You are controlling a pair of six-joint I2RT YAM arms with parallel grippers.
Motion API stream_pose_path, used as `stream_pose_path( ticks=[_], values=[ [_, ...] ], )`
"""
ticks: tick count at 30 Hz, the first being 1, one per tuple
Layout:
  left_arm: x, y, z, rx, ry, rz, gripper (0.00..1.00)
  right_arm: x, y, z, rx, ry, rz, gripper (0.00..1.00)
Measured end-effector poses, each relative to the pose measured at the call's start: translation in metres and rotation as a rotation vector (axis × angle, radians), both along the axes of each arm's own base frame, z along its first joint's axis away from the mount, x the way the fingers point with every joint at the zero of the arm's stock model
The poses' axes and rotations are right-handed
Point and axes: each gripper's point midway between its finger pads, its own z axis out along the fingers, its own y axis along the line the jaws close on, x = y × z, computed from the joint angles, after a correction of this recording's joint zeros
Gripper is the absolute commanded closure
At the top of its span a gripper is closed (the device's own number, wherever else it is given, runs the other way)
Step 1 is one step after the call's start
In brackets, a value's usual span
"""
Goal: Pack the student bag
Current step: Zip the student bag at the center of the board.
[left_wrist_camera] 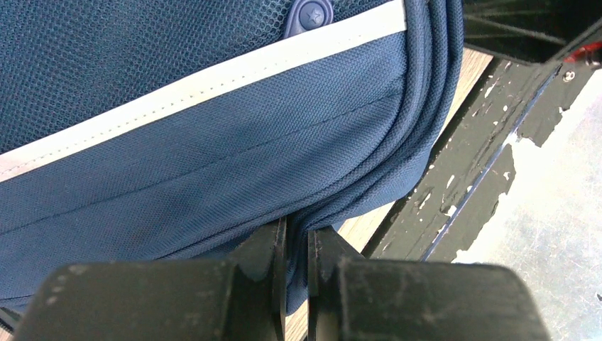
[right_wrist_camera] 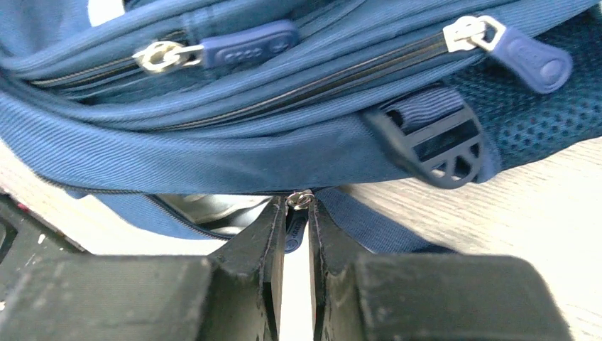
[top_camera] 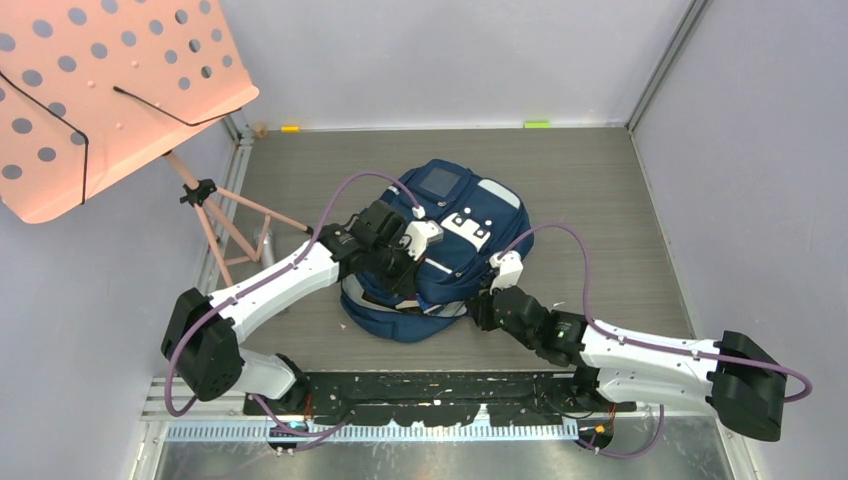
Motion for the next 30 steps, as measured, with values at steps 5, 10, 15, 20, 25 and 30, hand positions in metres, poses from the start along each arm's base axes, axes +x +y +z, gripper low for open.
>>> stream_pose_path(
  ticks=[5, 10, 15, 20, 25, 30],
  values=[
    [0.000, 0.000, -0.001, 0.003, 0.004, 0.000, 1.00, -0.011, 0.011, 0.005, 0.020, 0.002, 0.023, 0.80],
    [0.000, 0.000, -0.004, 0.009, 0.011, -0.001, 1.00, -0.023, 0.022, 0.008, 0.021, -0.014, 0.034, 0.79],
    [-0.003, 0.004, -0.008, 0.035, 0.018, -0.005, 1.00, -0.038, 0.039, 0.009, -0.003, -0.058, 0.056, 0.78],
    [-0.010, 0.005, -0.016, 0.076, 0.030, -0.030, 1.00, -0.049, 0.060, 0.008, -0.056, -0.115, 0.074, 0.77],
    [-0.012, 0.003, -0.019, 0.087, 0.046, -0.039, 1.00, -0.045, 0.074, 0.005, -0.108, -0.157, 0.043, 0.77],
    [-0.011, 0.003, -0.017, 0.086, 0.049, -0.034, 0.55, -0.040, 0.076, 0.006, -0.133, -0.186, 0.010, 0.78]
  ],
)
